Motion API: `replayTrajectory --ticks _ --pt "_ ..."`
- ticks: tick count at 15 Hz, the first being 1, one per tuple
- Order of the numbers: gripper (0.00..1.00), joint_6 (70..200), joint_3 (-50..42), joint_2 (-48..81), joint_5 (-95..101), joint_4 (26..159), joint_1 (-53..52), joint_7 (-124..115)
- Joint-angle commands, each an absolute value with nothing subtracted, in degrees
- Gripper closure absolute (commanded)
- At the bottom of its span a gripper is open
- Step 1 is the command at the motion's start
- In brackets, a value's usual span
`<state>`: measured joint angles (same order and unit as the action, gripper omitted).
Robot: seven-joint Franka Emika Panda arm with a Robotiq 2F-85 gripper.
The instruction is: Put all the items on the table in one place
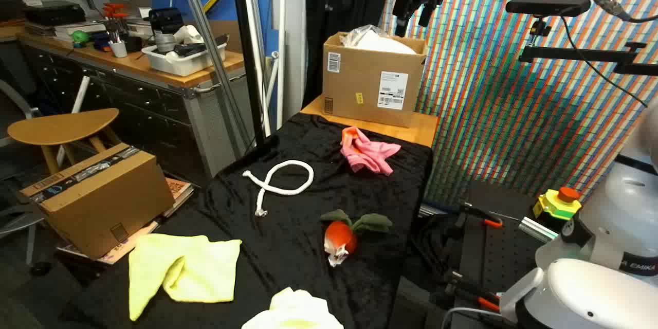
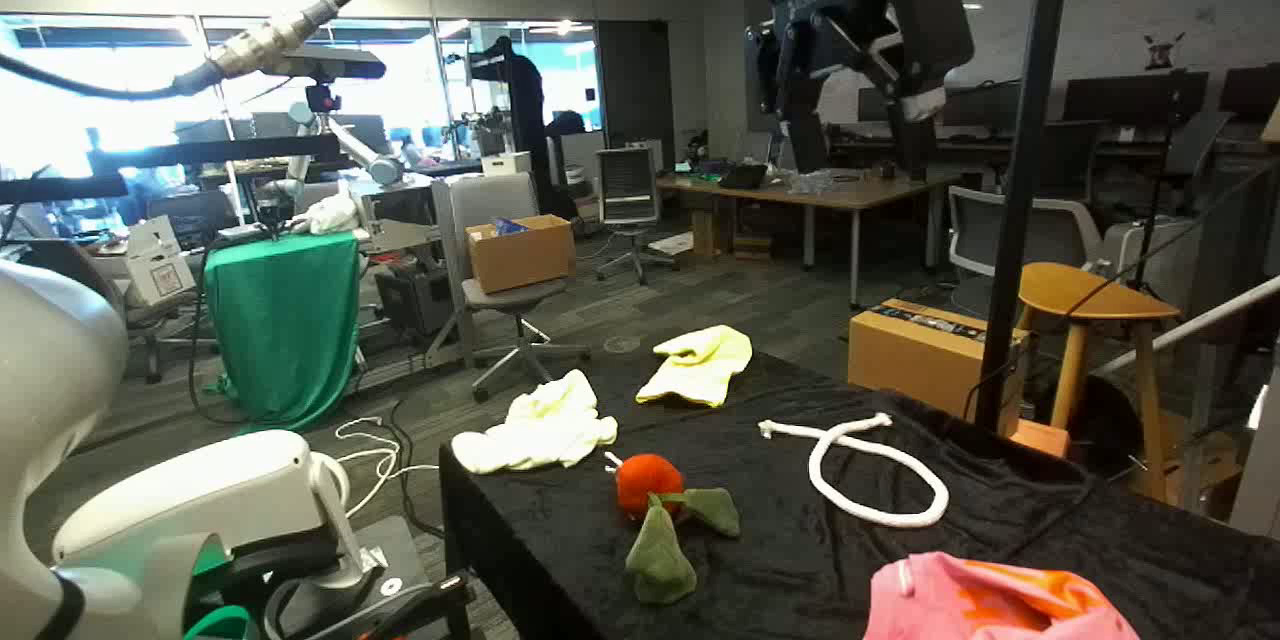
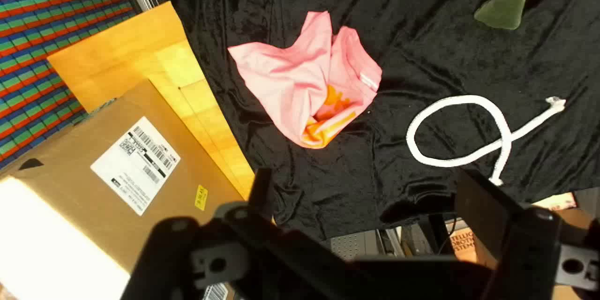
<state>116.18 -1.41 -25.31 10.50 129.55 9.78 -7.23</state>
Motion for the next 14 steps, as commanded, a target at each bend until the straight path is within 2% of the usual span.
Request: replayTrajectory --ticks 1,14 --pt "0.0 116.0 -2.0 -25.3 10.8 129.2 9.0 -7.4" --pt "0.0 117.5 1.0 -22.0 12.0 125.8 6.4 -7.5"
